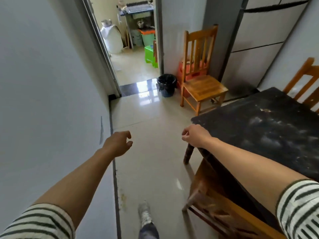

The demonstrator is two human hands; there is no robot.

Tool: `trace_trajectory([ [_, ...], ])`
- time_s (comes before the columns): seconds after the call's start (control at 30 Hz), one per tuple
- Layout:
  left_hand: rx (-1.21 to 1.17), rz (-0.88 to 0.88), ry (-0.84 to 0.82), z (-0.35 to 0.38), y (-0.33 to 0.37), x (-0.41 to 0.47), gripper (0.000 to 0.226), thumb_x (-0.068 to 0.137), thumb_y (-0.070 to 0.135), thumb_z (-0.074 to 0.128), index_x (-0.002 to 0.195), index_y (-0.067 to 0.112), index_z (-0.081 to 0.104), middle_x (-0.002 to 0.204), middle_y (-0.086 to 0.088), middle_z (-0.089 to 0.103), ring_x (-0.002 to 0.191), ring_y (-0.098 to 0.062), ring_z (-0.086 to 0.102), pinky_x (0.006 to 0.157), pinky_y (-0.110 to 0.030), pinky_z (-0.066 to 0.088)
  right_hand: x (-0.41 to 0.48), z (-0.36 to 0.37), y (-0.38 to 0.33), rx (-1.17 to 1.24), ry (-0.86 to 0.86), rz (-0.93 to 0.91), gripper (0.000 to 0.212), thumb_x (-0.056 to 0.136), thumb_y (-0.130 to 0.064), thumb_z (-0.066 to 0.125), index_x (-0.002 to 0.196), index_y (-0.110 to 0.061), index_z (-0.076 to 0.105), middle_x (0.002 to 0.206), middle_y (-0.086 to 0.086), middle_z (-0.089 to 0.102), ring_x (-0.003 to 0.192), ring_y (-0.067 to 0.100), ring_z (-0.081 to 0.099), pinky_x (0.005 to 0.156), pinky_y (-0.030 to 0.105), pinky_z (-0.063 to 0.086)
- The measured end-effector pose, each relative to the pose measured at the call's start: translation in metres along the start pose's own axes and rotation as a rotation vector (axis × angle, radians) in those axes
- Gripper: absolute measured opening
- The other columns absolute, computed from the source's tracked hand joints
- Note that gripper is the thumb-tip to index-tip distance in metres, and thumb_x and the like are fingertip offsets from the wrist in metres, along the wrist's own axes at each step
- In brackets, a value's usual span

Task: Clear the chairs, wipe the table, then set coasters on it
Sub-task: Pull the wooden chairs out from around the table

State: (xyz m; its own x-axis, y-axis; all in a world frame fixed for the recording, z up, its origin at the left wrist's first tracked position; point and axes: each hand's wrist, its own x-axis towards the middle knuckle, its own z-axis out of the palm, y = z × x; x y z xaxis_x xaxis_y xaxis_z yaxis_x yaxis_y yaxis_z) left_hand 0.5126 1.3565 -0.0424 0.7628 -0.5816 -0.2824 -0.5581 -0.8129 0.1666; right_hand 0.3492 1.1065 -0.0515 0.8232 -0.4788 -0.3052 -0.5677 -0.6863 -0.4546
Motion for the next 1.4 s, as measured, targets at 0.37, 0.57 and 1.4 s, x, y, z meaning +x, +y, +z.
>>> trace_trajectory([
  [0.37,0.042,0.023,-0.072,-0.089,-0.093,0.208,0.036,0.095,0.037,0.055,0.127,0.020,0.056,0.124,-0.010,0.061,0.107,-0.026,0.060,0.093,-0.039,0.051,0.220,0.002,-0.092,-0.017,-0.029,0.088,0.023,0.090,-0.034,0.063,0.107,-0.021,0.071,0.106,-0.003,0.069,0.089,0.015,0.063,0.081,0.035,0.055],
  [0.57,0.031,0.121,-0.105,-0.114,-0.068,0.342,0.036,0.094,0.038,0.057,0.126,0.021,0.056,0.123,-0.008,0.062,0.105,-0.025,0.059,0.090,-0.037,0.051,0.326,-0.040,-0.081,-0.003,-0.012,0.170,0.020,0.091,-0.031,0.063,0.105,-0.019,0.072,0.105,-0.001,0.068,0.091,0.017,0.063,0.079,0.033,0.055],
  [1.4,0.049,0.445,-0.154,-0.254,0.096,0.914,0.024,0.094,0.028,0.057,0.113,0.015,0.064,0.109,-0.006,0.067,0.091,-0.022,0.057,0.078,-0.031,0.047,0.799,-0.258,0.028,0.224,0.199,0.550,0.017,0.094,-0.029,0.062,0.108,-0.019,0.065,0.105,0.002,0.066,0.091,0.019,0.066,0.081,0.030,0.057],
])
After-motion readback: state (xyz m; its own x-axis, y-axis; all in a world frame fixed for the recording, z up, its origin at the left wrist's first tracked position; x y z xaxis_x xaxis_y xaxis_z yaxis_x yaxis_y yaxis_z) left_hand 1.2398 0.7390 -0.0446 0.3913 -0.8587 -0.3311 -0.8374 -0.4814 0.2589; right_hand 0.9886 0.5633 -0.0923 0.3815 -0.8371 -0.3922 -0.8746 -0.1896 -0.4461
